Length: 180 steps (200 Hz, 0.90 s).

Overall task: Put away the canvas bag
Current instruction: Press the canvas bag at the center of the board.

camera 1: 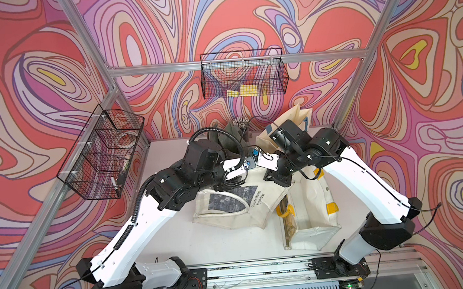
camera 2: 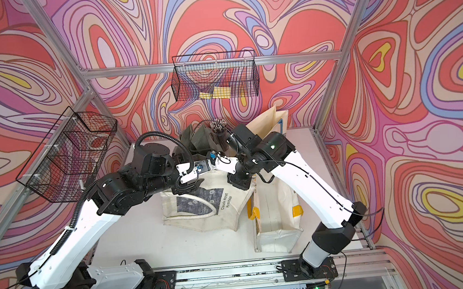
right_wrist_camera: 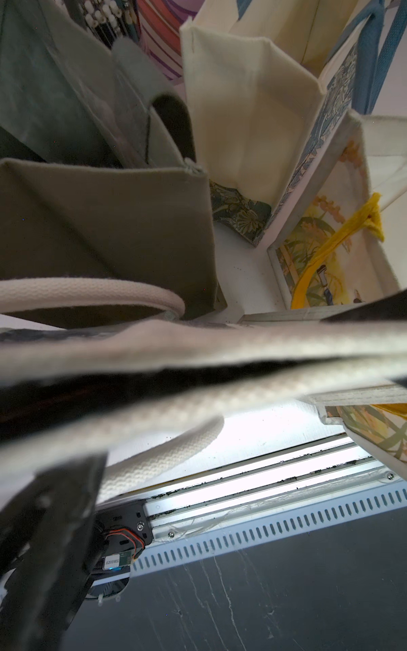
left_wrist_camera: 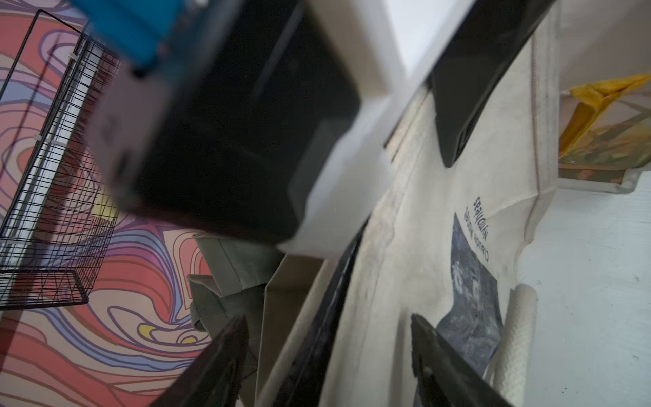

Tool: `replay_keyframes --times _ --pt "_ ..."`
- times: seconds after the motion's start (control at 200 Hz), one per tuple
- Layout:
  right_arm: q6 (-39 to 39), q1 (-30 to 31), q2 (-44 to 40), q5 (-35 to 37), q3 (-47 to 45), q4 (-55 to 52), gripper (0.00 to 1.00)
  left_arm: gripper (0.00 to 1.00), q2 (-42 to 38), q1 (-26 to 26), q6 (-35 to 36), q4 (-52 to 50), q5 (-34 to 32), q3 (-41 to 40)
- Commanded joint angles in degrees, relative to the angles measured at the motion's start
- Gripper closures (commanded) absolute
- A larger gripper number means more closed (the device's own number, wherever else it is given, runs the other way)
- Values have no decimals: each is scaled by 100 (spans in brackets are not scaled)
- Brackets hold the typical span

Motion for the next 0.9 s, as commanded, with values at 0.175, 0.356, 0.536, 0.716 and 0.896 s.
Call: replay_keyframes --times 0.175,0.356,0.536,0.716,0.896 --pt "138 8 -235 -199 -220 815 100 100 -278 -23 142 547 -4 -271" --pt "208 13 -793 -219 -1113 1571 95 100 -653 -3 91 894 14 -590" --pt "467 -130 -1431 -503 -2004 2326 56 100 -1127 234 -73 1163 334 -887" --pt "854 -439 -1983 -1211 -2815 3173 50 100 -1582 716 -280 1379 1088 -1065" --pt "1083 -525 -2203 -1631 -3281 3802 50 100 -1755 915 -365 1397 1200 -1069"
